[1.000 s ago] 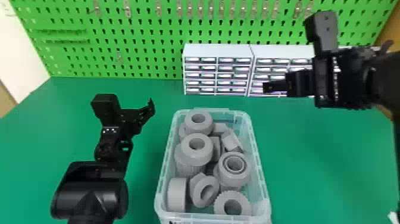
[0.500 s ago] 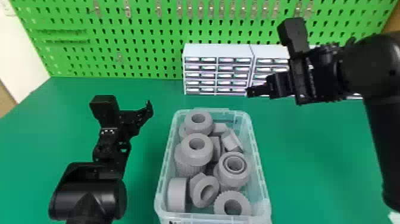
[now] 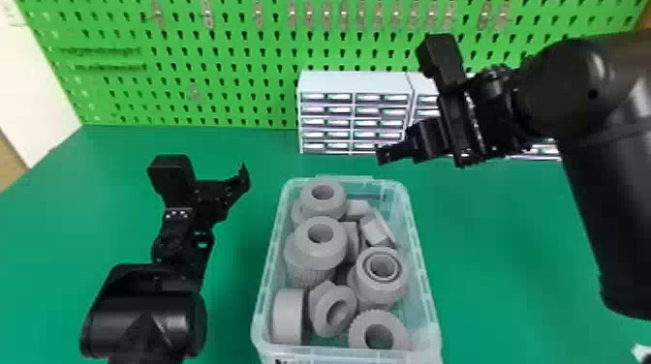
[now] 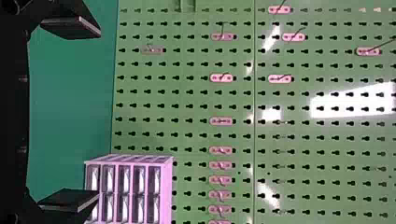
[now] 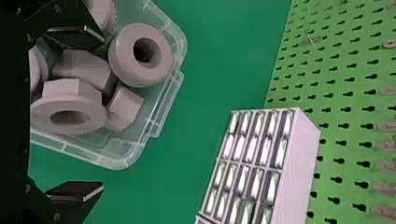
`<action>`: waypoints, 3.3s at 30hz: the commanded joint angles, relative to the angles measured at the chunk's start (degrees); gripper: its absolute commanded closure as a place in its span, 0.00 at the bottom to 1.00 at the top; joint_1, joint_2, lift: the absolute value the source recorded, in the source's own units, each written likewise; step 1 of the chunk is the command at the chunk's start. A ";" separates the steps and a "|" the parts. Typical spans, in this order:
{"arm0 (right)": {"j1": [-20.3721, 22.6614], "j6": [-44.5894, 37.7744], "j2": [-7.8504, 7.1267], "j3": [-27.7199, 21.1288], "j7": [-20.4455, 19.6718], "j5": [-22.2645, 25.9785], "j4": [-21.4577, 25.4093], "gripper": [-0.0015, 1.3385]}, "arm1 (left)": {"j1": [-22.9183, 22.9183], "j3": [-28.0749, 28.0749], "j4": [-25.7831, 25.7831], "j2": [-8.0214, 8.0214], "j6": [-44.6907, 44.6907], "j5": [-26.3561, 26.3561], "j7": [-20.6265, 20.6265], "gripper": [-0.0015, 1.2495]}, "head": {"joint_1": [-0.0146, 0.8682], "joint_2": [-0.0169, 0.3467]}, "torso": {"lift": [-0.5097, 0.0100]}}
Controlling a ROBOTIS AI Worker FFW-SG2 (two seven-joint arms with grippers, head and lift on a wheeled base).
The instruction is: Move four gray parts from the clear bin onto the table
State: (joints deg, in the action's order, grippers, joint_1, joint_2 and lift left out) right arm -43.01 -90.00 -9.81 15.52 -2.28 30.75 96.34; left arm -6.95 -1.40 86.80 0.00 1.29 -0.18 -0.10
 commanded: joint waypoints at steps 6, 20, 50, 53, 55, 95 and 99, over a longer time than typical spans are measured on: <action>-3.04 -0.08 0.76 3.82 0.00 2.38 -7.22 0.15 | -0.17 0.17 -0.05 -0.15 0.29 0.26 -0.08 0.06 | 0.80 0.24 | 0.88; -4.54 0.96 1.29 7.51 0.00 4.84 -12.49 0.15 | -0.26 0.17 -0.49 -0.15 0.64 -0.44 0.01 0.07 | 0.80 0.24 | 0.88; -4.97 4.92 2.43 14.71 0.00 9.50 -21.72 0.15 | -0.35 2.46 -0.75 1.41 0.64 -2.73 1.68 0.07 | 0.80 0.24 | 0.88; -5.15 5.62 2.43 15.15 0.00 9.85 -22.42 0.15 | -0.35 2.54 -0.84 1.41 0.64 -2.81 1.68 0.07 | 0.80 0.24 | 0.88; -5.24 6.15 2.52 15.51 0.00 10.11 -23.04 0.15 | -0.35 2.54 -0.84 1.41 0.64 -2.90 1.68 0.07 | 0.80 0.24 | 0.88; -5.85 15.91 3.05 20.78 5.01 11.52 -30.25 0.15 | -0.87 3.69 -1.63 1.58 0.64 -4.04 2.12 0.07 | 0.80 0.24 | 0.88; -5.68 16.35 3.05 20.78 5.01 11.52 -31.12 0.15 | -1.05 4.04 -1.63 1.58 0.64 -3.96 2.29 0.07 | 0.80 0.24 | 0.88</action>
State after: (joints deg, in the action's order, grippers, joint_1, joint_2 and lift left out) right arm -48.86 -74.04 -6.73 36.32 2.79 42.34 66.00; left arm -7.84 2.37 85.16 1.58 1.93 -4.13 2.08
